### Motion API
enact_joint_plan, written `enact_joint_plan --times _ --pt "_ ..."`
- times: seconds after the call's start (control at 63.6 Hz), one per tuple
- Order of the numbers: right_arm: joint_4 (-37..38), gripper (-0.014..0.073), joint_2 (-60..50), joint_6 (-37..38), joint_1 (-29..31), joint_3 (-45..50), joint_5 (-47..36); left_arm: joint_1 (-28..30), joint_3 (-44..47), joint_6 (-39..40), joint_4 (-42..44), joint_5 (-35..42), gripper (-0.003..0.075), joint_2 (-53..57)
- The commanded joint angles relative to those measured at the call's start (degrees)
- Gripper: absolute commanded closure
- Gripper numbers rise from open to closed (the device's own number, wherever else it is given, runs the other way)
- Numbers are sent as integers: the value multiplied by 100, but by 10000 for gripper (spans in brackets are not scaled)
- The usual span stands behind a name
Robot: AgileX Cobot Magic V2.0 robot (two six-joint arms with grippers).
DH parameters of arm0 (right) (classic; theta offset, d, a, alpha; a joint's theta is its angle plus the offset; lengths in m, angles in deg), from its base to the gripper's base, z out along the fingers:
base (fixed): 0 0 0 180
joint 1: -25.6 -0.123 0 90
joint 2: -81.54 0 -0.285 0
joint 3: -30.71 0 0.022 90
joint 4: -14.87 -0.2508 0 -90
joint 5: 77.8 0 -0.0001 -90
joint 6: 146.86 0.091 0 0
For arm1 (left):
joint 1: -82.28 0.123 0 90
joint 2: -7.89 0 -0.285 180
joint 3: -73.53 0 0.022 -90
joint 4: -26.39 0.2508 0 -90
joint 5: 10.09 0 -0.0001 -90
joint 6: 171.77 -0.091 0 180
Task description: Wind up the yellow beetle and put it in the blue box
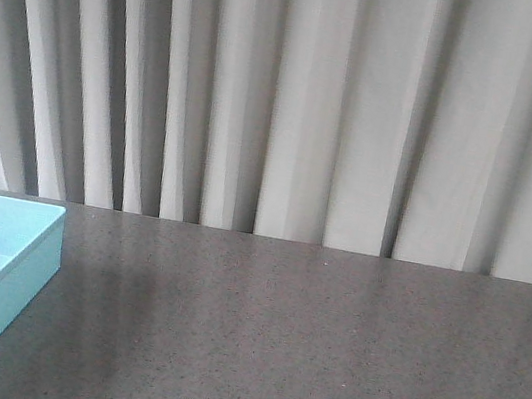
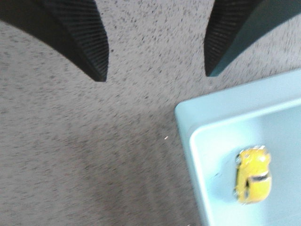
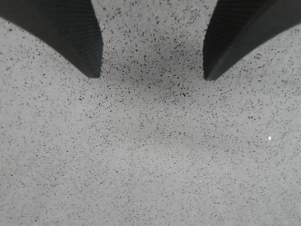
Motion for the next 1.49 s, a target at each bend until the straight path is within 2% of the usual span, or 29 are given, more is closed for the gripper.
enact_joint_plan --times 0.0,0.142,0.252,0.456,0.613,1.211,1.368,1.478 --pt "14 146 -21 0 7 -143 -318 -42 459 710 301 1013 334 551" --pt "14 149 -21 0 7 -143 -318 -42 1150 996 297 1827 373 1123" --pt "8 199 -21 0 7 -143 -318 -42 1416 996 297 2161 438 1355" --pt "-3 434 -21 0 7 -143 -318 -42 1505 996 244 2298 615 1386" --pt "-3 605 -21 0 7 -143 -318 -42 1505 996 244 2303 714 1386" --pt "-3 601 -21 0 7 -143 -313 -64 1581 991 287 2314 727 1571" --pt "10 601 -21 0 7 -143 -319 -64 2302 985 496 2841 727 2367" --pt "16 601 -21 0 7 -143 -313 -19 3134 1046 489 3538 727 3160"
